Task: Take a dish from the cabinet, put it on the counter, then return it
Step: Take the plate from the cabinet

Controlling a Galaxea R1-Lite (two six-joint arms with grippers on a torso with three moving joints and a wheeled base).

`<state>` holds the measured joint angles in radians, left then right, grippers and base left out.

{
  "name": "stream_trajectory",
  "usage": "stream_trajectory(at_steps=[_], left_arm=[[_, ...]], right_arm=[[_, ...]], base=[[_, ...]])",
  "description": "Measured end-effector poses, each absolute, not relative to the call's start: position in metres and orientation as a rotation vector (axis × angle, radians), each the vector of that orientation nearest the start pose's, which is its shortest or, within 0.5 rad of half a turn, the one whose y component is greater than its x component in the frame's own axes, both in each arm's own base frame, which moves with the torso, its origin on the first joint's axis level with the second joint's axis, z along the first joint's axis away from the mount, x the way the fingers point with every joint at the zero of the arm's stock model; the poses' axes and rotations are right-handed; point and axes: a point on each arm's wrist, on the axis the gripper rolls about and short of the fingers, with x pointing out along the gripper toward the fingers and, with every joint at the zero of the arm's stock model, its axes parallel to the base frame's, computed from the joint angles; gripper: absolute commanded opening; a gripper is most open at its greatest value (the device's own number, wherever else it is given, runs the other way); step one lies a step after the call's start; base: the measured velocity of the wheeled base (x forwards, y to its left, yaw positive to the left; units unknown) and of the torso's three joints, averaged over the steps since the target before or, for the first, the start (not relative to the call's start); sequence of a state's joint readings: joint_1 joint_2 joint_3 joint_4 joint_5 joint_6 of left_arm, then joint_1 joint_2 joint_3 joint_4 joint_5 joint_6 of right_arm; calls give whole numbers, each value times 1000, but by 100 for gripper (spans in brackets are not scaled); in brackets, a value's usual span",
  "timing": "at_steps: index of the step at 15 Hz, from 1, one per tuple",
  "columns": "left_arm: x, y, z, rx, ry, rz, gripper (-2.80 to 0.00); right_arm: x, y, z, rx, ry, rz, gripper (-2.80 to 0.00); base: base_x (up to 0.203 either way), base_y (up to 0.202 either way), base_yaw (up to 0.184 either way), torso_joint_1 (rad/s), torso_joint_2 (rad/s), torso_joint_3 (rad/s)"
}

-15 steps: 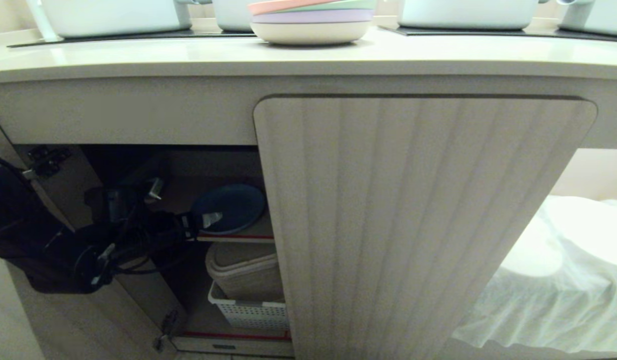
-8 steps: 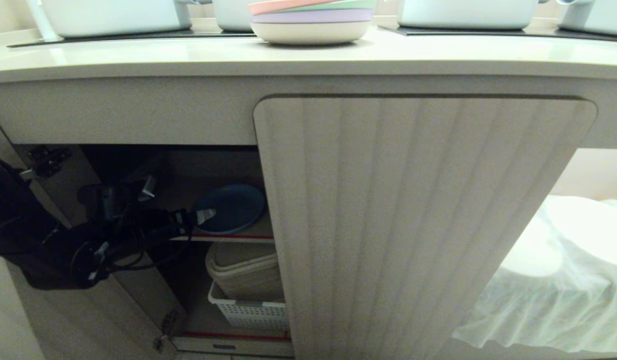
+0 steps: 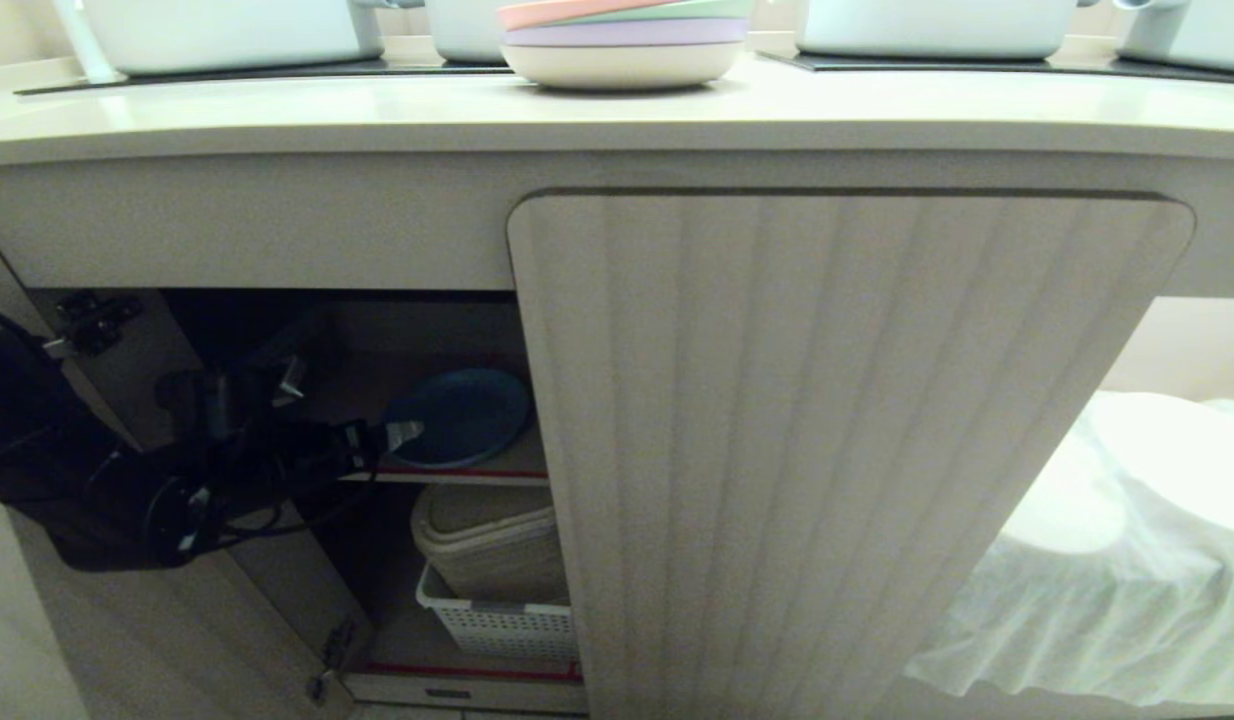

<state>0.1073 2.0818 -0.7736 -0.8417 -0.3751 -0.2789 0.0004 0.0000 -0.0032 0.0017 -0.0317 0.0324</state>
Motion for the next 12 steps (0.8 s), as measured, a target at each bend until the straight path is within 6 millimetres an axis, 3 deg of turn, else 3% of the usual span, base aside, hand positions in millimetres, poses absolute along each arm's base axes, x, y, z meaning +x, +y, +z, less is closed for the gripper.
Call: stream_trajectory(at_steps=[12], left_arm=[[358,34,61,-399,533,-177,0]], right_arm=[[-23,-1,76,32,-2,-32,-280]], base=[[0,0,0,0,0,0]])
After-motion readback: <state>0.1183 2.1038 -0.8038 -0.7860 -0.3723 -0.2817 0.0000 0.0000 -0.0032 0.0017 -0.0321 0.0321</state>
